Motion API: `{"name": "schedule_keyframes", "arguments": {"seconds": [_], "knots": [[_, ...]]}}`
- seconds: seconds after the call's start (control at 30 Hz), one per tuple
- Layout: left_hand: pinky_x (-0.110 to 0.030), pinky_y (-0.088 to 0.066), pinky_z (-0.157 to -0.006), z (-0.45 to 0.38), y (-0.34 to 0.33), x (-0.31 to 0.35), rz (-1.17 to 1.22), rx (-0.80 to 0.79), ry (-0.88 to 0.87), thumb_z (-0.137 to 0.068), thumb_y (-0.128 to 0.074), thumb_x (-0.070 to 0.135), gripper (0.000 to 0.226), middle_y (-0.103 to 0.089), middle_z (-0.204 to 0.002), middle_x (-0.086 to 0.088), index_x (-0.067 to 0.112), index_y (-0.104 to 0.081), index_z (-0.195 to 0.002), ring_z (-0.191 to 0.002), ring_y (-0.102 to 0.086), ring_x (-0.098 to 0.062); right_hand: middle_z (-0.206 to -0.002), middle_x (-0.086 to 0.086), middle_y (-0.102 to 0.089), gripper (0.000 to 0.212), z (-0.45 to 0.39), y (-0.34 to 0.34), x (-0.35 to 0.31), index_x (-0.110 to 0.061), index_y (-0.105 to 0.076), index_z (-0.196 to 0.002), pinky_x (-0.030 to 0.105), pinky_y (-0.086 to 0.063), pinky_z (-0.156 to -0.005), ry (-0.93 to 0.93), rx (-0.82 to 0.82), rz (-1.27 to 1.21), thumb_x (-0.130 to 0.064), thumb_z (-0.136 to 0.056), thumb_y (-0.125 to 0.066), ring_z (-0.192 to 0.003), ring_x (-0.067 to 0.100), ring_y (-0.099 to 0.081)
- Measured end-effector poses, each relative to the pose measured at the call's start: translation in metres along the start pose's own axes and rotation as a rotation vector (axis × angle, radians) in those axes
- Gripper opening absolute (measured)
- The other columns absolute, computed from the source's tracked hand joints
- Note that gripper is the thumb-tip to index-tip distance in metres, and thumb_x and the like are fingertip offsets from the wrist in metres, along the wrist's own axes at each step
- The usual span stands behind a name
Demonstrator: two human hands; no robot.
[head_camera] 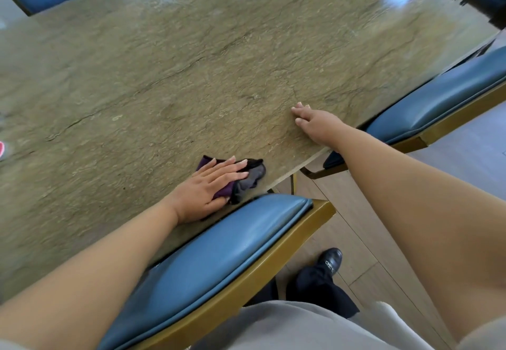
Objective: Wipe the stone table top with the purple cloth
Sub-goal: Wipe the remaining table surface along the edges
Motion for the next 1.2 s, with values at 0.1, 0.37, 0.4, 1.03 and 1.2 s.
{"name": "schedule_keyframes", "arguments": {"seconds": [0.1, 0.37, 0.4, 1.03, 1.2], "knots": [[-0.039, -0.001, -0.122, 0.014, 0.008, -0.03, -0.02, 0.089, 0.203, -0.093, -0.041, 0.041, 0.06, -0.009, -0.161, 0.015, 0.032, -0.024, -0.15, -0.149, 0.005, -0.008, -0.162, 0.003, 0.0, 0.051, -0.004, 0.008, 0.011, -0.014, -0.017, -0.152, 0.04, -0.005, -0.12, -0.071, 0.081, 0.019, -0.024, -0.104, -0.029, -0.148, 0.019, 0.004], [-0.036, 0.011, -0.119, -0.077, 0.02, -0.049, 0.12, 0.274, 0.702, -0.099, -0.038, 0.038, 0.058, 0.002, -0.161, 0.015, 0.034, -0.013, -0.152, -0.147, 0.011, -0.008, -0.161, -0.004, 0.0, 0.047, -0.008, 0.017, 0.032, -0.016, -0.016, -0.152, 0.029, 0.001, -0.117, -0.04, 0.015, -0.167, -0.021, -0.105, -0.024, -0.147, 0.011, 0.004], [-0.036, 0.011, -0.119, -0.09, 0.019, -0.042, 0.119, 0.258, 0.692, -0.1, -0.037, 0.038, 0.059, 0.004, -0.161, 0.015, 0.035, -0.012, -0.152, -0.147, 0.012, -0.008, -0.161, -0.004, 0.0, 0.047, -0.009, 0.018, 0.032, -0.017, -0.016, -0.152, 0.028, 0.001, -0.116, -0.032, 0.008, -0.162, -0.02, -0.105, -0.024, -0.147, 0.011, 0.004], [-0.037, 0.005, -0.12, -0.128, 0.036, -0.036, 0.25, 0.412, 0.581, -0.095, -0.048, 0.008, 0.051, -0.023, -0.159, 0.003, 0.02, -0.038, -0.143, -0.149, -0.006, -0.015, -0.161, -0.01, -0.004, 0.046, -0.018, 0.026, 0.043, -0.02, -0.021, -0.151, 0.026, 0.002, -0.115, 0.031, -0.09, -0.208, -0.021, -0.105, -0.025, -0.146, 0.006, 0.002], [-0.032, 0.006, -0.119, -0.171, 0.008, 0.035, 0.205, 0.268, 0.304, -0.092, -0.049, 0.012, 0.06, -0.018, -0.159, 0.012, 0.027, -0.031, -0.148, -0.146, 0.001, -0.003, -0.161, -0.007, -0.005, 0.045, -0.02, 0.027, 0.041, -0.017, -0.022, -0.15, 0.024, 0.001, -0.115, 0.049, -0.078, -0.249, -0.019, -0.105, -0.025, -0.147, 0.008, 0.002]]}}
Point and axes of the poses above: each hand's wrist, its own z-axis away from the middle knuckle, its own y-axis out of the back of the hand, x = y × z, the point moved 8 cm from there along -z, towards the middle knuckle
